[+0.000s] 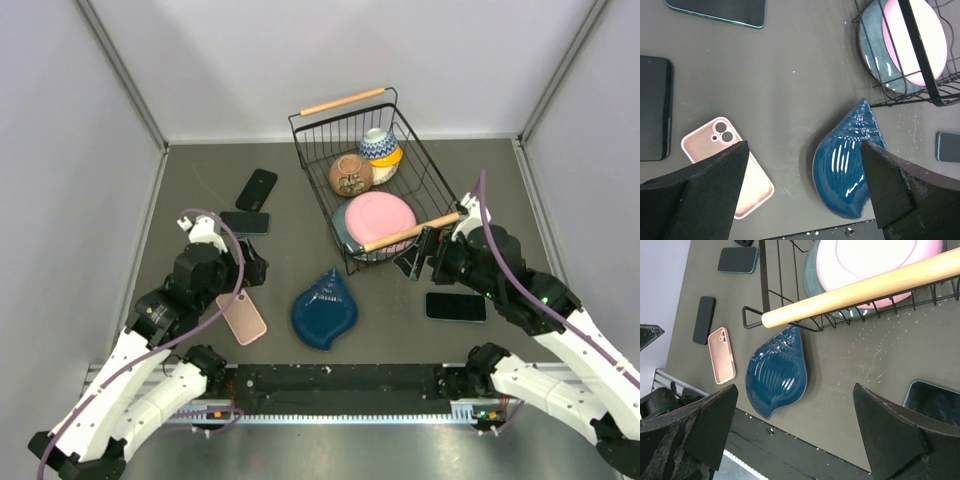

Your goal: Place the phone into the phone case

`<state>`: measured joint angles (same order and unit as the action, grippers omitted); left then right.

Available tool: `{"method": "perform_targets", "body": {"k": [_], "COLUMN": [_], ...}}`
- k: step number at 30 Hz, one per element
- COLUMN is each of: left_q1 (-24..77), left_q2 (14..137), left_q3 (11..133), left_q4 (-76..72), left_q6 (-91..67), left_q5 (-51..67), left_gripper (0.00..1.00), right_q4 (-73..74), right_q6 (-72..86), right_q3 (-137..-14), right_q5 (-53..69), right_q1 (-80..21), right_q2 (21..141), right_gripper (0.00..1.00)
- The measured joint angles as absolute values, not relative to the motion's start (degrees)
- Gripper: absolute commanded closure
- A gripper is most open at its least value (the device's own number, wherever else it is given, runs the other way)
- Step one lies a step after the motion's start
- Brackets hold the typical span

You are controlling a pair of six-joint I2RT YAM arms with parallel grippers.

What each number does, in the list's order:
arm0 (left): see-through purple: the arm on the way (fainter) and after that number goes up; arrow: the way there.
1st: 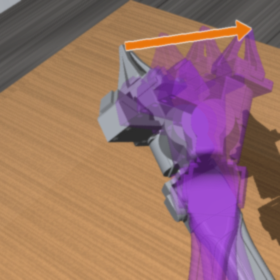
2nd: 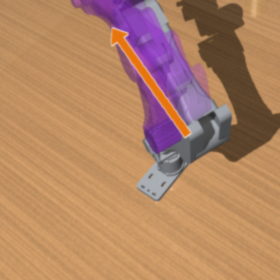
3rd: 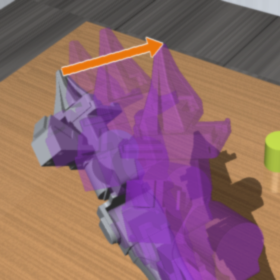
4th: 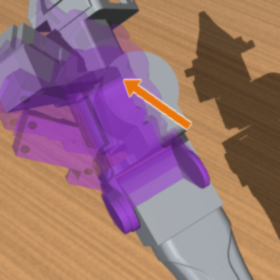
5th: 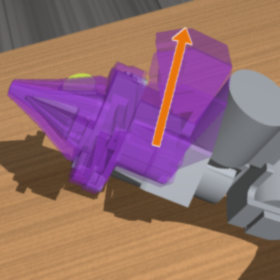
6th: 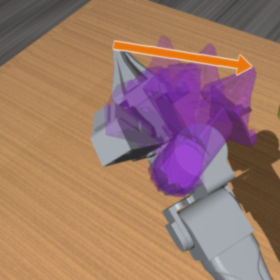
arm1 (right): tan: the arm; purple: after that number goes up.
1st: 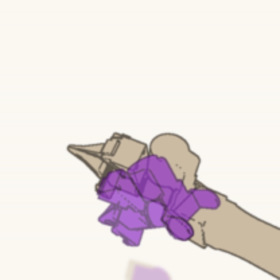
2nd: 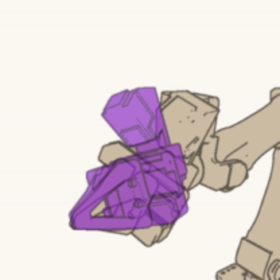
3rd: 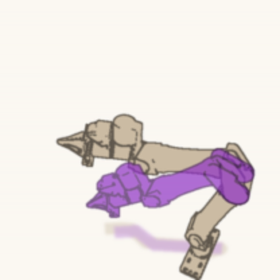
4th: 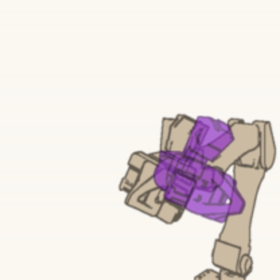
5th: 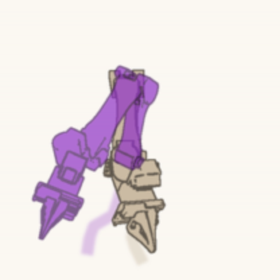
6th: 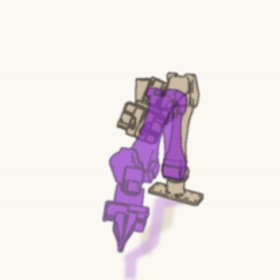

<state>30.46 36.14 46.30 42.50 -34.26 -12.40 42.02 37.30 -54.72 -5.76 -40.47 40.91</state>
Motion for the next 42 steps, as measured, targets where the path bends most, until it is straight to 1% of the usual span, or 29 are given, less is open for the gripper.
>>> {"method": "perform_targets", "body": {"k": [7,11,14,19,22,29,32,39,42], "left_q1": [30.11,27.35,22.26,9.56,4.86,-6.35,-8.88,-11.77,-13.98], "left_q2": [38.63,42.37,45.58,51.94,55.96,71.02,76.23,81.01,84.29], "left_q3": [47.90,49.67,50.41,50.50,50.50,51.29,52.25,54.24,54.92], "left_q4": [44.25,44.71,44.56,43.70,43.51,41.50,40.88,39.40,38.65], "left_q6": [-36.01,-35.79,-34.39,-30.50,-28.73,-24.49,-22.55,-18.33,-16.03], "left_q5": [-18.90,-21.47,-20.05,-15.03,-13.13,-7.53,-5.82,-6.96,-4.56], "left_gripper": [0.02,0.01,0.01,0.01,0.01,0.01,0.01,0.01,0.01], "right_q4": [42.02,42.02,42.02,42.02,42.00,41.93,41.85,41.60,41.60], "right_q6": [37.23,36.75,35.70,32.95,31.11,25.76,23.55,20.67,20.01], "right_q3": [-54.74,-54.72,-54.74,-54.74,-54.74,-55.77,-56.84,-57.23,-57.12], "right_q5": [-5.78,-6.13,-6.42,-6.48,-6.42,-6.39,-6.72,-8.75,-8.93], "right_q1": [-40.47,-40.47,-40.47,-40.47,-40.47,-40.47,-40.47,-40.47,-40.47], "right_q2": [40.38,38.44,36.40,33.01,31.99,29.58,28.56,27.16,27.16], "right_gripper": [0.01,0.01,0.01,0.01,0.01,0.01,0.01,0.01,0.01]}}
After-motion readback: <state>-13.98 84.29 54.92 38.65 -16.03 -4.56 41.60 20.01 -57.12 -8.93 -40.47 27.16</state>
